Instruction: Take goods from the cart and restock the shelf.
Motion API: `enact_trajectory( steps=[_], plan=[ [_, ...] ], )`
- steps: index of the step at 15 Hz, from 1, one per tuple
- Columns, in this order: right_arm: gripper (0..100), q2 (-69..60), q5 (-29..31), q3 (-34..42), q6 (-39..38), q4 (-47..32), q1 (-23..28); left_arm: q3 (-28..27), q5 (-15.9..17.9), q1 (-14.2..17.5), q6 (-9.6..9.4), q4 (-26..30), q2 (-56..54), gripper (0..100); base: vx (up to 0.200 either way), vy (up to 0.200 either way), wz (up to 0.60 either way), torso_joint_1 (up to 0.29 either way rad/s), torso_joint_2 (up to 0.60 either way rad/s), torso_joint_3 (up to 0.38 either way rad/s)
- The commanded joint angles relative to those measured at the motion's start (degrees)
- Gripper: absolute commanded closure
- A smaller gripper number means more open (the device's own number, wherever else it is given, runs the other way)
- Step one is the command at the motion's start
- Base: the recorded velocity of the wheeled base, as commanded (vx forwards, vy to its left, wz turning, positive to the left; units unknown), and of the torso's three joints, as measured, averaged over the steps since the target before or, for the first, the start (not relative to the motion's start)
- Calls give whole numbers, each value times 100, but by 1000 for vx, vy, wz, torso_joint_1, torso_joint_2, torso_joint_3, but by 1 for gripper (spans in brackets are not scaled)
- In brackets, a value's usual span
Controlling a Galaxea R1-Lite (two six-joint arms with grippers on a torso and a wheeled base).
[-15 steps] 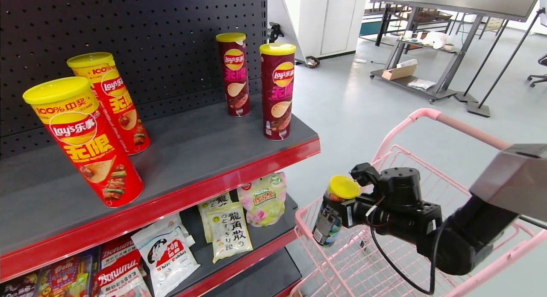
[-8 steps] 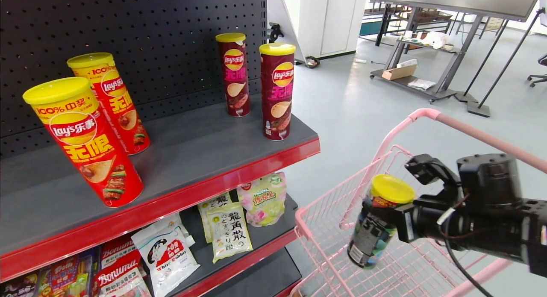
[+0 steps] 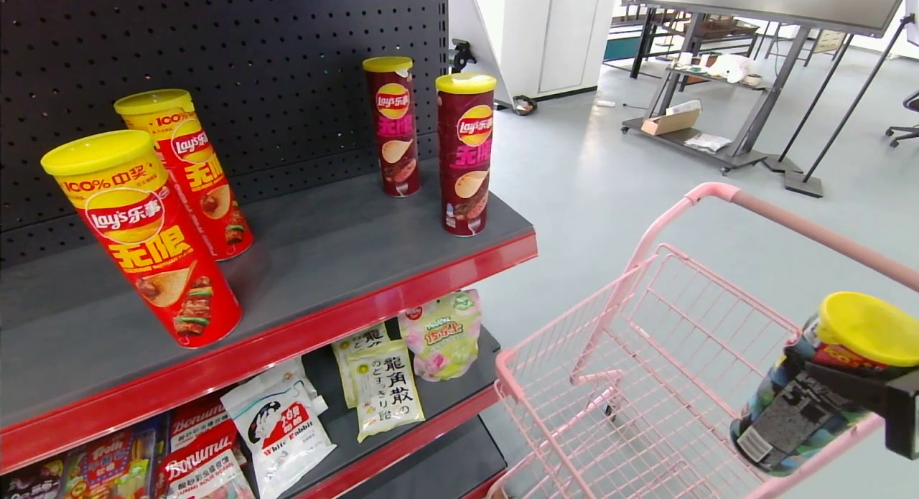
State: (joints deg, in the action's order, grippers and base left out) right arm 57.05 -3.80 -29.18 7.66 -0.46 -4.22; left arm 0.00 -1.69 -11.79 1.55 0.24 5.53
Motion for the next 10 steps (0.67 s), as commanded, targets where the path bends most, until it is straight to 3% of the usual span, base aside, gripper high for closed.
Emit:
enact_trajectory(
  steps=[1,10],
  plan=[
    [100,-634,11,36,131,-42,299,0,2,1,3,2,9,0,0,0,0,0,0,0],
    [100,-678,134,-131,298,-6,457,0,2,1,3,2,9,0,0,0,0,158,-381,-227]
  ],
)
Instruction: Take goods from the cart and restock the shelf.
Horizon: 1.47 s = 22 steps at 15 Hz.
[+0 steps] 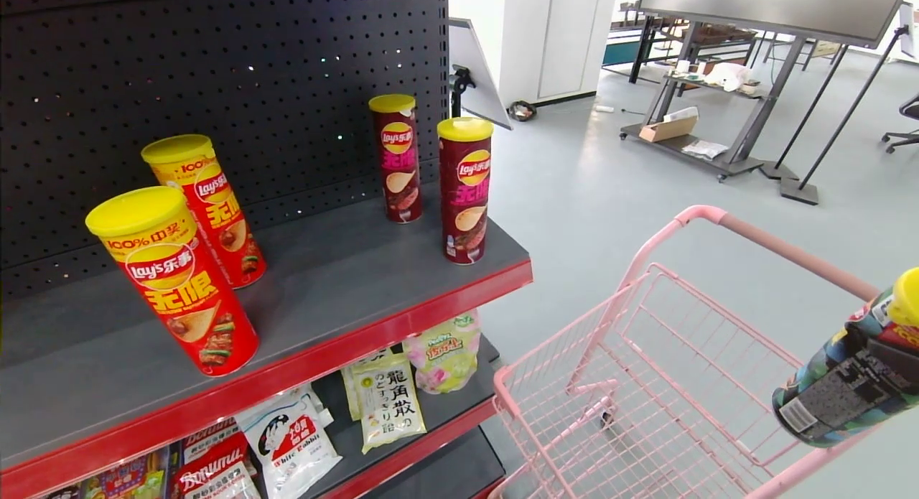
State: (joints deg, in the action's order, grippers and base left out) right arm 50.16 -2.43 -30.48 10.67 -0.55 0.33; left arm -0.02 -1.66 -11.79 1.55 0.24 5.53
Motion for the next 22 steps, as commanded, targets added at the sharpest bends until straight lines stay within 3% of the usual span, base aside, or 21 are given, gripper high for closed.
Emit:
enact_trajectory(
  steps=[1,5,7,15,22],
  plan=[
    [100,11,-4,7,-3,11,2,2,-1,1,12,2,9,0,0,0,0,159,-373,-222],
    [100,28,-4,-2,-3,28,2,2,8,1,-14,2,9,0,0,0,0,162,-366,-212],
    [100,11,-4,15,-3,20,2,2,34,1,-146,11,9,0,0,0,0,154,-352,-202],
    [100,-24,225,112,58,-7,37,2,43,1,-155,11,9,0,0,0,0,50,-117,-63],
    [100,-7,243,130,58,28,37,2,43,1,-155,11,9,0,0,0,600,4,1,4]
  ],
)
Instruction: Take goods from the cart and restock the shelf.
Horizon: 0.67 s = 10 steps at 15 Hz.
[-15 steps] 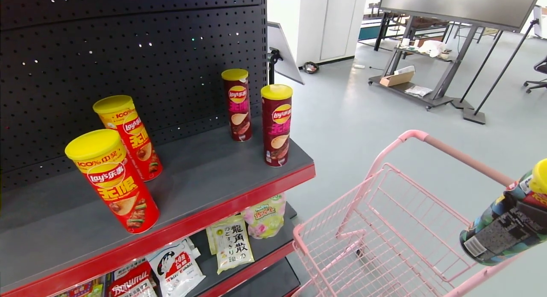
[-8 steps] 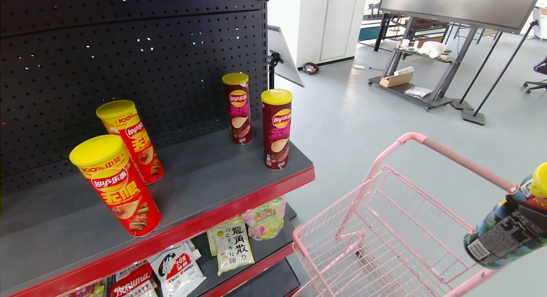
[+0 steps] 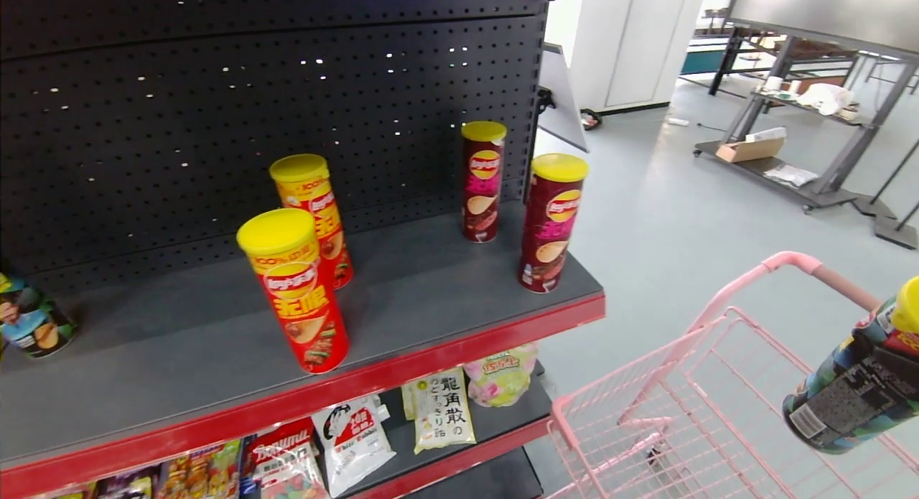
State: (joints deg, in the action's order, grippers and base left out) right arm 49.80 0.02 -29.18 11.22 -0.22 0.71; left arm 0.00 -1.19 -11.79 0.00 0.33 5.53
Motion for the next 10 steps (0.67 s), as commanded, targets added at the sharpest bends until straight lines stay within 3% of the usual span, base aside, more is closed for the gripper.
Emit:
enact_trajectory(
  steps=[1,2,5,9,10],
  plan=[
    [100,39,-2,0,3,-4,-9,0,-4,1,0,2,9,0,0,0,600,-12,2,-2],
    [100,30,-11,0,3,-4,-9,0,-4,1,0,2,9,0,0,0,600,2,2,2],
    [100,21,-11,27,3,-4,-9,0,-4,1,-18,2,9,0,0,0,0,0,0,0],
    [100,-5,-11,115,3,4,-9,0,-4,1,-9,2,9,0,-200,0,0,6,6,-2],
    [100,-5,-11,124,3,4,-9,0,-4,1,-9,2,9,0,0,0,0,0,0,0]
  ],
)
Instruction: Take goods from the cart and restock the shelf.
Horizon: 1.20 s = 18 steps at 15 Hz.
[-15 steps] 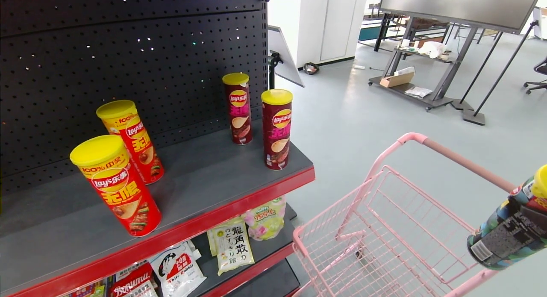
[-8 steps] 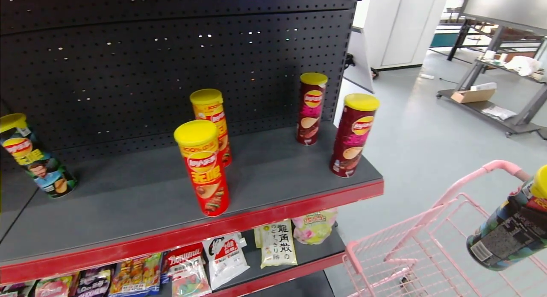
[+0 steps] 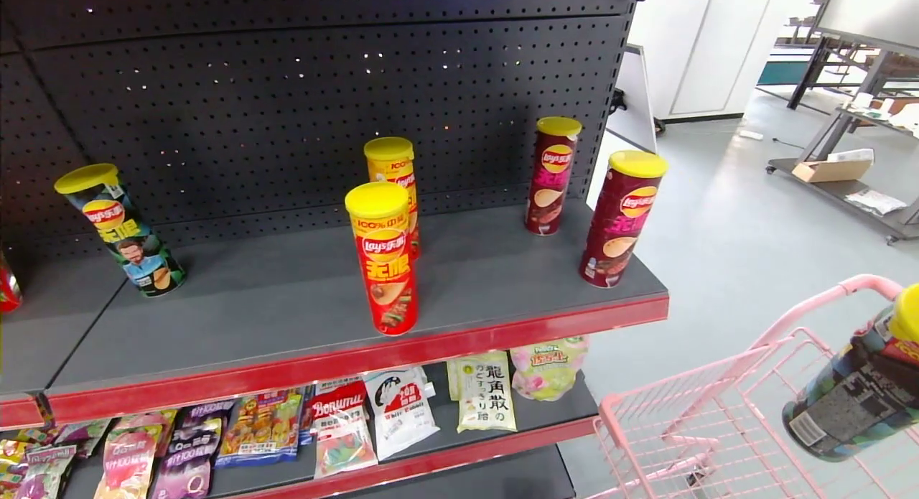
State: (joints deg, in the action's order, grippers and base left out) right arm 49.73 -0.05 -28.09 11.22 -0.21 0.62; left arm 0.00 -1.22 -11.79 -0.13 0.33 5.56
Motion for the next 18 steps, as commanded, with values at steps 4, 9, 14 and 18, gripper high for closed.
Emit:
enact_trajectory(
  steps=[4,9,14,18],
  plan=[
    [100,-7,-4,14,3,3,-1,0,-1,1,-4,2,7,0,0,0,0,0,0,0],
    [100,-7,-4,31,3,3,-1,0,-1,1,-4,2,7,0,0,200,0,7,2,0],
    [100,-7,-4,67,3,12,-1,0,-1,1,-4,2,7,0,0,200,0,0,-1,2],
    [100,-95,-4,128,3,3,-1,0,-1,1,-4,2,7,0,0,200,0,4,0,1]
  ],
)
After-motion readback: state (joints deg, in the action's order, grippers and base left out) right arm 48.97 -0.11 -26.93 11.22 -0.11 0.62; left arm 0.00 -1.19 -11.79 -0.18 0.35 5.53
